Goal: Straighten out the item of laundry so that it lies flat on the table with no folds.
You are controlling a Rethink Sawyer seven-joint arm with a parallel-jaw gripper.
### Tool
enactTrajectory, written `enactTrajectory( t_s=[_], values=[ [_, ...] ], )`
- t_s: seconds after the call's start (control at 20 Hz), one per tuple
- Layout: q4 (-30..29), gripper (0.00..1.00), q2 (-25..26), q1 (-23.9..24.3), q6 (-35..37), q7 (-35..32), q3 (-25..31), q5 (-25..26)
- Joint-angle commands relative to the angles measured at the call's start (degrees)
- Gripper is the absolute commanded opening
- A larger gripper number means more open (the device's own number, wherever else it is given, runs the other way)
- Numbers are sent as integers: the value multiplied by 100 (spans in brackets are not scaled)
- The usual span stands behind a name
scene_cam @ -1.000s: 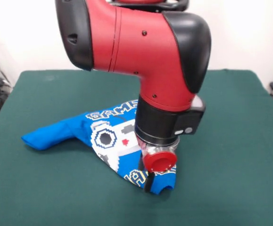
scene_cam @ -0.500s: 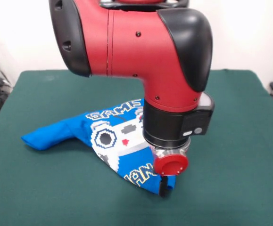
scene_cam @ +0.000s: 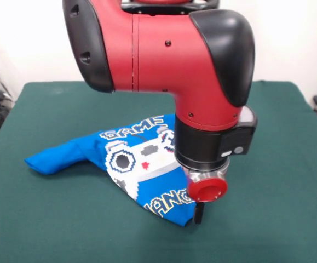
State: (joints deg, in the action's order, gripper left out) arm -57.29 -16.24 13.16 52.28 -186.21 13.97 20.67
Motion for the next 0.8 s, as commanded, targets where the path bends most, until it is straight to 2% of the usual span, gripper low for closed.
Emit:
enactTrajectory(
  t_s=[0.05, 0.4, 0.6, 0.8],
  values=[
    [-394, 100, 36, -123, 1098, 2198, 451, 90],
    [-510, 100, -74, -175, 1234, 2035, 355, 208],
    [-664, 100, -111, -177, 1044, 1949, 276, 323],
    [-647, 100, 56, -125, 854, 1957, 274, 462]
  ],
)
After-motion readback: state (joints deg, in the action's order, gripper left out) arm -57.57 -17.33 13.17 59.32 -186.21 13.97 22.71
